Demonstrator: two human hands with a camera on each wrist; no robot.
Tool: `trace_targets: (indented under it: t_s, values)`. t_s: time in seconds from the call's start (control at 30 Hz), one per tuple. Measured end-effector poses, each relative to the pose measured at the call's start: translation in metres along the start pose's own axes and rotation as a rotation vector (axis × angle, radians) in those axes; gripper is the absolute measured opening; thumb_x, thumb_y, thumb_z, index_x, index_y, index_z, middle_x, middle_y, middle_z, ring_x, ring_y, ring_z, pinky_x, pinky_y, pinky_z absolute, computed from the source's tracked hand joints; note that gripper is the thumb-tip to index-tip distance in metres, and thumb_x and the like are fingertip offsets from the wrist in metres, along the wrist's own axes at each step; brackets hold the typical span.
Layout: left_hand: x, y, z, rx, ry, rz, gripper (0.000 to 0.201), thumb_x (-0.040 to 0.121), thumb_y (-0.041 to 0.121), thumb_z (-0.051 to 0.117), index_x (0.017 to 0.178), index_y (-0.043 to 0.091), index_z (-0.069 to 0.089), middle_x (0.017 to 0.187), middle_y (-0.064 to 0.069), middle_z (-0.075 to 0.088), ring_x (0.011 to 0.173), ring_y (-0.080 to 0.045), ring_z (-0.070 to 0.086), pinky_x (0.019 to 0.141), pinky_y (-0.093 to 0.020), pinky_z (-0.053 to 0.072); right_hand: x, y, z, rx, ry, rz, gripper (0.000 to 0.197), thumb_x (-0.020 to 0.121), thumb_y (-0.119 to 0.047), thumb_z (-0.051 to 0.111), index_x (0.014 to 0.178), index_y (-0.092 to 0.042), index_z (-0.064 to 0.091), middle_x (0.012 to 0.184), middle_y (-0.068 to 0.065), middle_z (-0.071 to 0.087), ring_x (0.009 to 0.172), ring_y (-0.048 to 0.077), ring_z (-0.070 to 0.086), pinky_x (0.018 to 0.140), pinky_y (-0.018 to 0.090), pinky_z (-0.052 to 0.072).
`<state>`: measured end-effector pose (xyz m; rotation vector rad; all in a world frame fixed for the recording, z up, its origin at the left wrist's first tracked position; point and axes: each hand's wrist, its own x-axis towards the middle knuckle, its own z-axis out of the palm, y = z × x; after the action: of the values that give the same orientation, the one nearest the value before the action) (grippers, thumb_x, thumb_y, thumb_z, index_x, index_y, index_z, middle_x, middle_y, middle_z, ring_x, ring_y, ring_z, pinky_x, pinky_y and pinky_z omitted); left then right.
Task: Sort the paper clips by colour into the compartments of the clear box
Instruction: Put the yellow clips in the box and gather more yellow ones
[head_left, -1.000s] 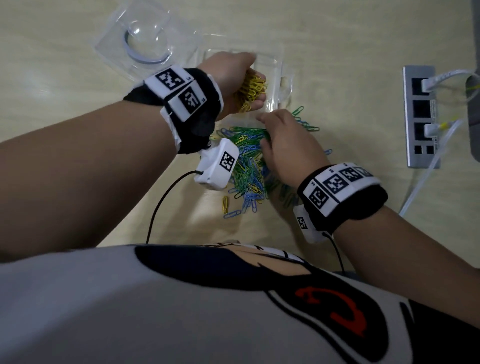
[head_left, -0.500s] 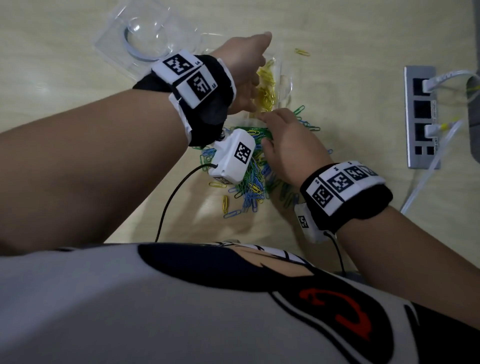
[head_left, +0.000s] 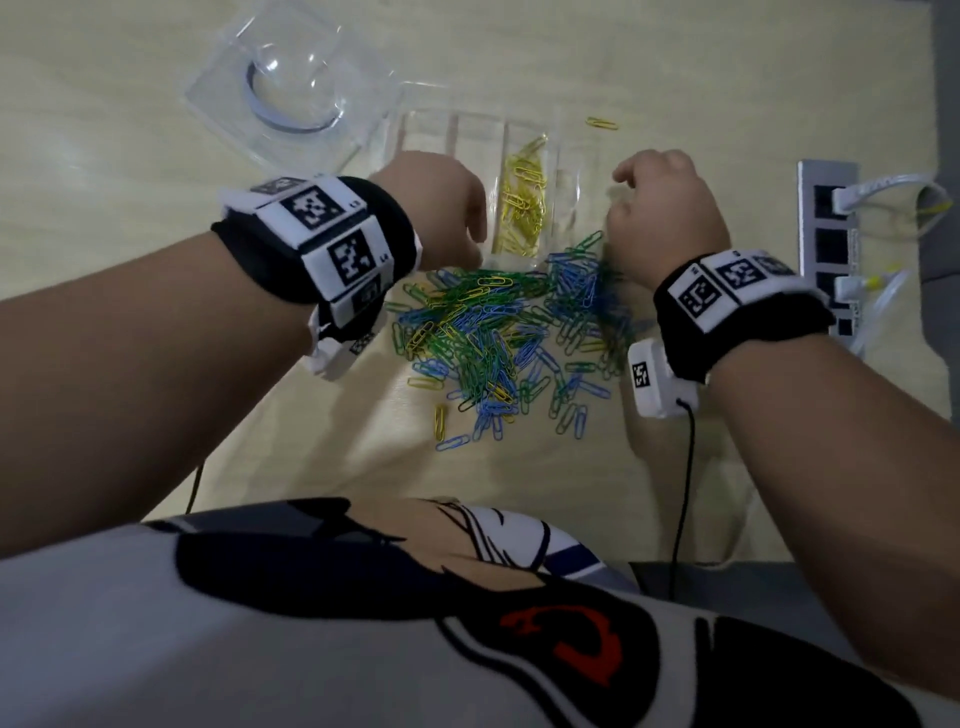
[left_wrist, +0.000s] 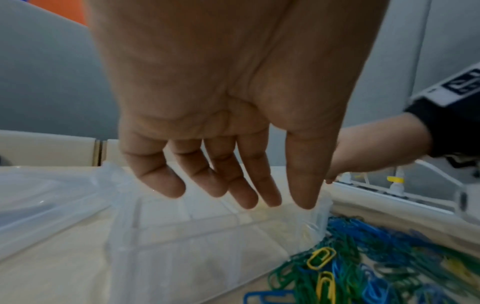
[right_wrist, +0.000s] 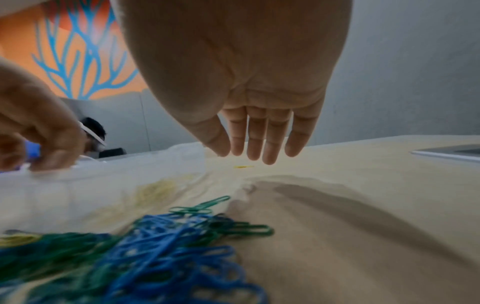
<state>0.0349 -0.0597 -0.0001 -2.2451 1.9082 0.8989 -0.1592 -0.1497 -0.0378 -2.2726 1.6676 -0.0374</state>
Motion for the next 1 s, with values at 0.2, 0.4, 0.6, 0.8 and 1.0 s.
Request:
trace_targets:
  t_s: [0.2, 0.4, 0.6, 0.8, 1.0]
  values:
    - [0.009, 0.000, 0.007, 0.108, -0.010, 0.053, 0.005, 0.084, 0.030, 0.067, 0.087, 0.028, 0.070, 0.076, 0.009, 0.058, 0.080, -0.018, 0.055, 0.075, -0.036, 0.052, 0.040, 0.002, 0.013, -0.125, -0.087, -0.079, 0.042, 0.088, -0.008, 0.044, 0.130, -0.011, 0.048, 0.141, 0.013, 0.040, 0.118, 0.039, 0.048, 0.096, 0.046, 0.044]
    - [0.019, -0.010, 0.004, 0.112, 0.118, 0.062, 0.012, 0.088, 0.023, 0.062, 0.094, 0.021, 0.072, 0.084, -0.001, 0.056, 0.078, -0.020, 0.046, 0.072, -0.033, 0.042, 0.065, -0.009, 0.014, -0.162, -0.243, -0.219, 0.055, 0.090, -0.008, 0.040, 0.145, -0.010, 0.033, 0.157, 0.013, 0.021, 0.140, 0.032, 0.029, 0.112, 0.039, 0.029]
    - [0.016, -0.007, 0.005, 0.016, 0.185, 0.004, 0.009, 0.082, 0.020, 0.063, 0.090, 0.023, 0.065, 0.086, 0.001, 0.060, 0.081, -0.020, 0.049, 0.074, -0.034, 0.045, 0.052, -0.026, 0.011, -0.297, -0.074, -0.217, 0.028, 0.090, -0.001, 0.042, 0.111, 0.000, 0.060, 0.117, 0.023, 0.051, 0.104, 0.040, 0.055, 0.081, 0.040, 0.045]
    - [0.007, 0.011, 0.022, 0.122, 0.018, 0.048, 0.021, 0.088, 0.036, 0.063, 0.105, 0.026, 0.070, 0.097, -0.001, 0.068, 0.094, -0.025, 0.061, 0.071, -0.034, 0.047, 0.036, -0.022, 0.014, -0.256, -0.122, -0.226, 0.026, 0.086, 0.000, 0.050, 0.111, -0.003, 0.058, 0.111, 0.022, 0.057, 0.101, 0.037, 0.056, 0.071, 0.034, 0.038]
    - [0.014, 0.020, 0.033, 0.274, -0.057, 0.061, 0.023, 0.090, 0.034, 0.058, 0.101, 0.019, 0.071, 0.094, -0.005, 0.065, 0.087, -0.029, 0.062, 0.062, -0.033, 0.046, 0.024, -0.021, 0.001, 0.033, 0.078, -0.107, 0.026, 0.083, -0.001, 0.043, 0.102, -0.011, 0.058, 0.104, 0.013, 0.061, 0.096, 0.030, 0.055, 0.069, 0.031, 0.036]
